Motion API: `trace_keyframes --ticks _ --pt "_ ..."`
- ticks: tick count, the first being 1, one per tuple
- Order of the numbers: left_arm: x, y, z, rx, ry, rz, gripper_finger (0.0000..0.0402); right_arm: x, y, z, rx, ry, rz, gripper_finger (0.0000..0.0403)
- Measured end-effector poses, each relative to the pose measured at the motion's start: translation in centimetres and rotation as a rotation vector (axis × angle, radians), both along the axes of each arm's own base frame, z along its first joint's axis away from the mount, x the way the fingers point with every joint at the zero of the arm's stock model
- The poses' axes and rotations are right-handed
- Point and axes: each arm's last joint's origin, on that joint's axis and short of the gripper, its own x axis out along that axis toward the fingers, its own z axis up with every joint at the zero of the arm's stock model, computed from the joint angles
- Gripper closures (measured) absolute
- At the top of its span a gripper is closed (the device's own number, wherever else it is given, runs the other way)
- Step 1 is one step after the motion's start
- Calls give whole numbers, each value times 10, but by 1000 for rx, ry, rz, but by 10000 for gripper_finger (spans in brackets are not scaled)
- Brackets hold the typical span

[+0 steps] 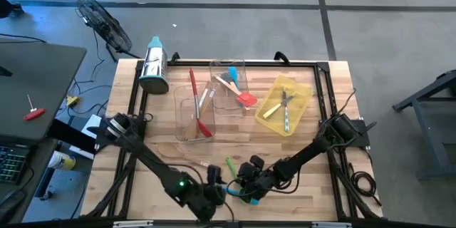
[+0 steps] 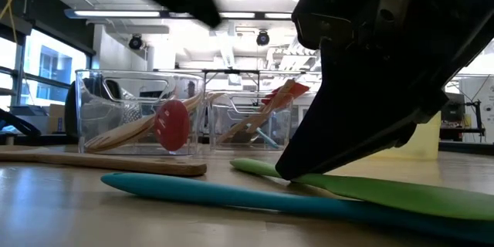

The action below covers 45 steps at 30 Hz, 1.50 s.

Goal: Pick & Place Kitchen Items
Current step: Put the green spatula into the top right transparent bin

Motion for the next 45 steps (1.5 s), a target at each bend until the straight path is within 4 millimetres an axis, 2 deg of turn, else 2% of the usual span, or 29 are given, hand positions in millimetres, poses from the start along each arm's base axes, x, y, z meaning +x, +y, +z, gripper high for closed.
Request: trace_keyframes --ticks 4,6,11,14,18,26,30,33,39,45 --pt "-2 -17 -8 15 -43 -43 174 1 1 0 11 -9 5 311" --pt "-12 -24 -12 40 -50 -7 174 1 1 0 17 -15 6 311" --pt "-30 -40 -8 112 -165 61 174 2 1 0 30 -17 7 311" --pt "-39 -51 -6 90 -225 84 174 3 0 0 42 -24 6 311" --pt "-42 -62 -21 72 -264 117 174 6 -1 1 67 -29 11 311" --pt "-27 -81 -62 22 -353 147 174 9 -4 1 114 -19 5 311" --pt "-15 -86 -67 14 -412 190 174 10 -4 1 125 -23 10 312" --pt "1 -89 -73 44 -414 195 174 10 -3 1 138 -27 16 312" --pt "39 -92 -72 183 -379 155 174 9 0 1 147 -36 23 312" --pt "49 -90 -58 226 -294 151 174 9 3 2 153 -42 29 312"
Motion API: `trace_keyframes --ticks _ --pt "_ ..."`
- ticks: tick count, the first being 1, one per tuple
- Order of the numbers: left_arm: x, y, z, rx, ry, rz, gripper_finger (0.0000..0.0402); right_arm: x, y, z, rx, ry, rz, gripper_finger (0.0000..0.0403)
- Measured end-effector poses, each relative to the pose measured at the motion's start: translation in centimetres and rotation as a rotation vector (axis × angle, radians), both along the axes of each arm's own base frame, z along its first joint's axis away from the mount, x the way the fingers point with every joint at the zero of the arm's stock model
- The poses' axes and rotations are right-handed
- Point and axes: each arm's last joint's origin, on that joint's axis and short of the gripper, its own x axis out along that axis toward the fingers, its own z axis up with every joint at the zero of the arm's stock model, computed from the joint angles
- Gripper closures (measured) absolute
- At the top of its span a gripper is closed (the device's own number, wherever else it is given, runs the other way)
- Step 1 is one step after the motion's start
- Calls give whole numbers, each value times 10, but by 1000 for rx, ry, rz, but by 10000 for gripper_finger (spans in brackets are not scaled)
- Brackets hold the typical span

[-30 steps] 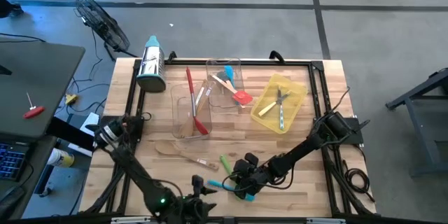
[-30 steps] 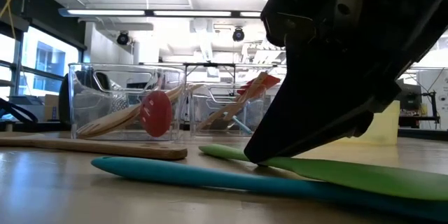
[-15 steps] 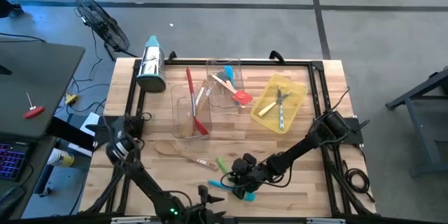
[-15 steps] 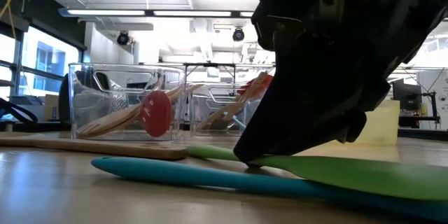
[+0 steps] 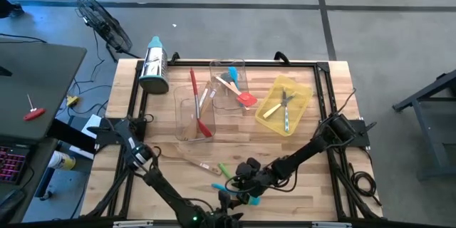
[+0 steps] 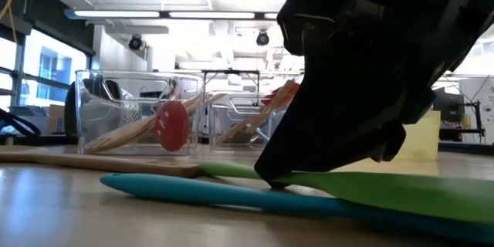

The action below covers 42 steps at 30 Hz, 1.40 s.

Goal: Pick & Place Kitchen Items
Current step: Put the green spatula into the top right transparent bin

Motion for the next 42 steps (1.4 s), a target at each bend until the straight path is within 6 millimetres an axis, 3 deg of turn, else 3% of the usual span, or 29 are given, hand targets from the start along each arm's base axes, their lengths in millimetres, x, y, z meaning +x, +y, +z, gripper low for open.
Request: trace_keyframes --ticks 5,19,23,31,37,42 --pt "-6 2 11 73 93 18 174 0 1 0 2 -1 7 312" --pt "-37 23 25 35 333 218 174 1 0 0 8 3 18 312" --pt "-35 28 22 -11 421 220 174 1 0 0 17 1 22 312" --pt "-24 38 22 -56 388 276 174 2 2 1 43 -5 35 312" --pt "-10 54 7 -77 383 318 174 3 3 2 68 -14 50 312" --pt "-11 64 -11 -62 424 340 174 3 4 2 80 -13 59 312"
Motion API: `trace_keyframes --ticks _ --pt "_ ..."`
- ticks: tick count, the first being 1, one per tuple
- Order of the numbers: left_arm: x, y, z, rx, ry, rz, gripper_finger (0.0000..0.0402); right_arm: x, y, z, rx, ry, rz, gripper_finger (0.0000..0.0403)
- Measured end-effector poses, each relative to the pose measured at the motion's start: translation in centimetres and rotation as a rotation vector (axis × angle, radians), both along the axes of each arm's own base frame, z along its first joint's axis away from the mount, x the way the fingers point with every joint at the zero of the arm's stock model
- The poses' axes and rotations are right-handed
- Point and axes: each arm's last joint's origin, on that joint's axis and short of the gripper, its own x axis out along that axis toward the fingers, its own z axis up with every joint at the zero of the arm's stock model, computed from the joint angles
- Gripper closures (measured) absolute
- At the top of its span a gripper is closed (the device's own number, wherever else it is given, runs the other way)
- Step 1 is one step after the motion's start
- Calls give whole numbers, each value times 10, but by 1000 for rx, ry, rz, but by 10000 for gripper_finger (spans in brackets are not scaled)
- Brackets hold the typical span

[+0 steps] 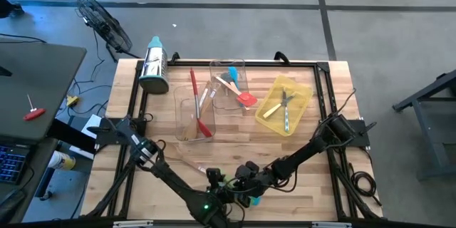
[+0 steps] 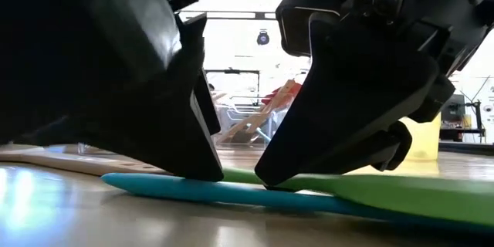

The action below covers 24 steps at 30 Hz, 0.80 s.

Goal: Pick & Place Kitchen Items
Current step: Put the green spatula into the top right transparent bin

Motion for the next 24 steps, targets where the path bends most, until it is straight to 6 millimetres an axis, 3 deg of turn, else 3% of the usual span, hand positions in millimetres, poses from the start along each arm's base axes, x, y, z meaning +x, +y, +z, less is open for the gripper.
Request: trace_keyframes --ticks 9,24 --pt "-1 0 -4 12 34 -42 174 0 1 1 17 -2 13 312" --pt "17 16 -5 -24 3 -2 174 5 0 4 59 -32 53 311"
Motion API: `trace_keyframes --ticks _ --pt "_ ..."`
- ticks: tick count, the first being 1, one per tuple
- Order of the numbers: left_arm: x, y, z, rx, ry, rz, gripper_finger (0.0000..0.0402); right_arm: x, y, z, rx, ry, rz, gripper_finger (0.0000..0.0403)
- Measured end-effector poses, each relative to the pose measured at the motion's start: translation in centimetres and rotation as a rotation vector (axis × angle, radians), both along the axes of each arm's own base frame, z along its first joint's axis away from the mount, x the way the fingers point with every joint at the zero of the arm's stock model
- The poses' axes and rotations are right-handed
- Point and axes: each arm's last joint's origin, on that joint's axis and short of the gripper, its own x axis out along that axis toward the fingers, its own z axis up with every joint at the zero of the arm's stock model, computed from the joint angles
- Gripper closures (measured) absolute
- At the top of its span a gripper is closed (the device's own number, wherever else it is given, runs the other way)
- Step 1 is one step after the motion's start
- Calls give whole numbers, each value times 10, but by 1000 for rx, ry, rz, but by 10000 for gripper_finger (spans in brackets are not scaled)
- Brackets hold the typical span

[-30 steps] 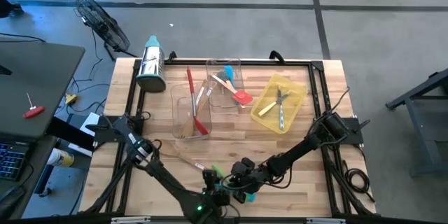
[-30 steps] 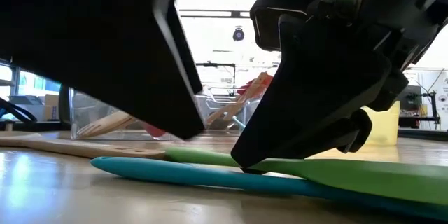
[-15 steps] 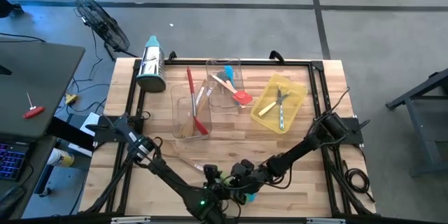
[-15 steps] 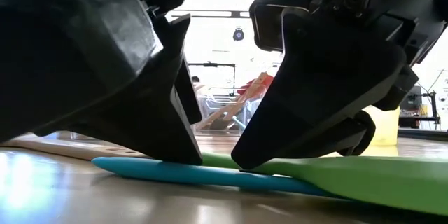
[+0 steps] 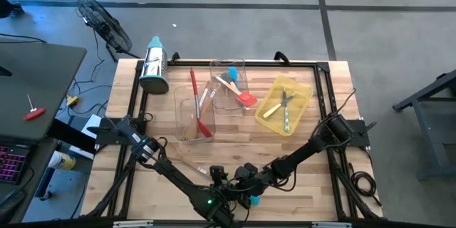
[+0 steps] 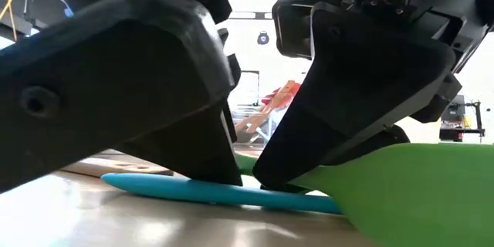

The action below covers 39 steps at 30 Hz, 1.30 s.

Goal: Pick & Place Kitchen Items
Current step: Put the green spatula into the top right transparent bin

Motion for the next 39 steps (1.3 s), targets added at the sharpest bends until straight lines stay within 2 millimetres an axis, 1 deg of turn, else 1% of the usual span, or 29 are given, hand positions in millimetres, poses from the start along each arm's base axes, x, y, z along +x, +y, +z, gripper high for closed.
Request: trace_keyframes --ticks 4,6,13,22,27,31,34,39 --pt "1 0 0 8 -29 9 174 2 -2 0 13 6 9 312" --pt "2 0 0 5 -35 10 174 2 -3 0 15 8 15 321" --pt "2 -1 0 9 -38 9 174 3 -3 1 21 8 9 383" --pt "-1 -2 2 7 -10 4 174 3 -3 4 20 1 11 385" --pt "-5 -7 16 21 26 -13 174 2 -2 14 27 -19 38 393" --pt "-7 -11 36 39 40 -29 174 0 -1 23 29 -33 74 395" --pt "-5 -11 46 48 44 -55 174 -1 -1 32 21 -55 107 395" --pt "-7 -9 70 91 81 -94 174 -4 -3 51 -13 -94 144 395"
